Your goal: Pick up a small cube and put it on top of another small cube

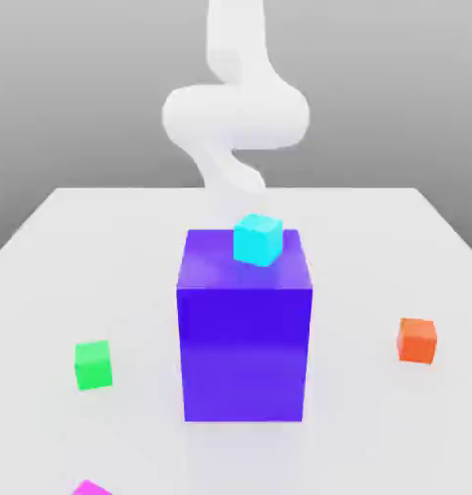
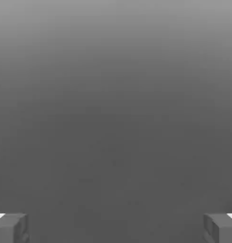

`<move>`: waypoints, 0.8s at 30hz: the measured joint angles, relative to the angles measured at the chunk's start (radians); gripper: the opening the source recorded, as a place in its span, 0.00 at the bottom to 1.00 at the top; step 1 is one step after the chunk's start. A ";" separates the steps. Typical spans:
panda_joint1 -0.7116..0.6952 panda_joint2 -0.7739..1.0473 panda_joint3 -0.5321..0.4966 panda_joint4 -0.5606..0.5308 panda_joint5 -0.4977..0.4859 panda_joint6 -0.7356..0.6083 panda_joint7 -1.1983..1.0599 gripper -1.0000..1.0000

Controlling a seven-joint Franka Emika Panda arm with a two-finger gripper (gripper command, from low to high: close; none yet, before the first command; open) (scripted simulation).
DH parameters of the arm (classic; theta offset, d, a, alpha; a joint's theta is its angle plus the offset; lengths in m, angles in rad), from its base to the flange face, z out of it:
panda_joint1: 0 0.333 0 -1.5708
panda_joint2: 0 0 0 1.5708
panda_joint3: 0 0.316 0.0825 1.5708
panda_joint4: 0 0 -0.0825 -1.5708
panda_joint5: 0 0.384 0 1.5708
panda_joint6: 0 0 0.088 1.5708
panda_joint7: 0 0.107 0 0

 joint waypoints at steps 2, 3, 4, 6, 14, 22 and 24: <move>-0.011 0.077 -0.006 0.008 0.001 0.019 0.013 0.50; -0.017 0.114 -0.009 0.012 0.001 0.028 0.020 0.50; -0.022 0.151 -0.013 0.015 0.002 0.037 0.026 0.50; -0.032 0.224 -0.020 0.022 0.003 0.055 0.038 0.50; -0.067 0.514 -0.053 0.052 0.014 0.127 0.082 0.50; -0.114 0.804 -0.080 0.081 0.041 0.198 0.114 0.50; -0.123 0.877 -0.085 0.088 0.050 0.216 0.121 0.50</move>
